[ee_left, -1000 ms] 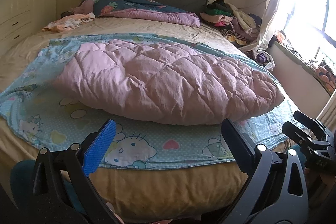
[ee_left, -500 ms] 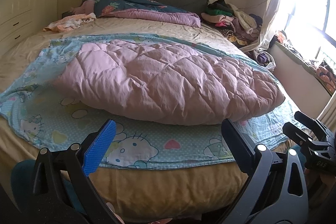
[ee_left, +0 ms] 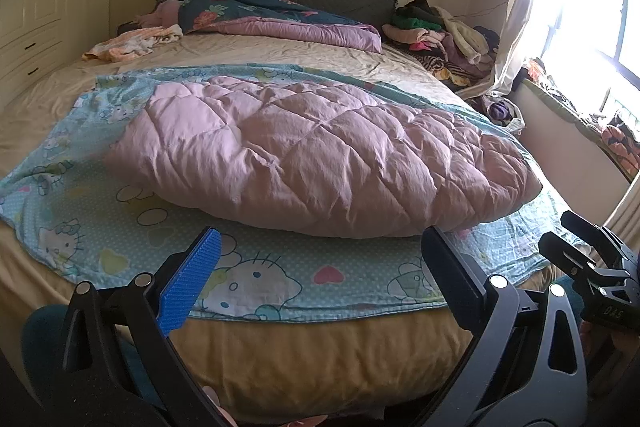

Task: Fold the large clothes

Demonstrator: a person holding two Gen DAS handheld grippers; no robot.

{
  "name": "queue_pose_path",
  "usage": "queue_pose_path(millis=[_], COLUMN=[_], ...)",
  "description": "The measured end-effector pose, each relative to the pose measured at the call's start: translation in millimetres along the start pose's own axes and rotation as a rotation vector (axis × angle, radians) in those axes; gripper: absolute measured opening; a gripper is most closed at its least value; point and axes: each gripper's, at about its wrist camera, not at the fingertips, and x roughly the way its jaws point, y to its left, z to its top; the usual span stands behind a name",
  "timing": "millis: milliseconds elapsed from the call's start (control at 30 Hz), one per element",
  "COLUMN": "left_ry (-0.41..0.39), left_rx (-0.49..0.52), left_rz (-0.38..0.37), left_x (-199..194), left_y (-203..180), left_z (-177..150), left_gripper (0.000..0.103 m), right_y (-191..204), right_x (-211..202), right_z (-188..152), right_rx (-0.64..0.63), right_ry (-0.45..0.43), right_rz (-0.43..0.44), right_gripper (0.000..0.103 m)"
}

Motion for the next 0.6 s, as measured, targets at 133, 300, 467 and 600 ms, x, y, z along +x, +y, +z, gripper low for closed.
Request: queue_pose_path(millis=[133, 300, 467, 600], left_ry=[-0.002, 0.000, 0.000, 0.001], left_rx=[0.002, 0.003, 0.005, 0.006], left_rz=[0.000, 0.004, 0.004, 0.007], left_x=[-0.5, -1.0, -2.6, -2.3], left_y=[-0.3, 0.6, 1.7, 2.4], left_z=[0.2, -0.1, -0.3, -0.7], left_gripper=[0.094, 0.094, 0.094, 0.094], right_y=[0.1, 0.5, 0.9, 1.4], right_x=[0.2, 0.2, 0.0, 0.1], right_z=[-0.1, -0.1, -0.1, -0.1], right_rx=[0.001, 0.000, -0.002, -0.006], right_ry=[0.000, 0.000, 0.000, 0.002], right_rz=[-0.001, -0.001, -0.003, -0.004], right_gripper=[0.099, 0.099, 0.099, 0.099])
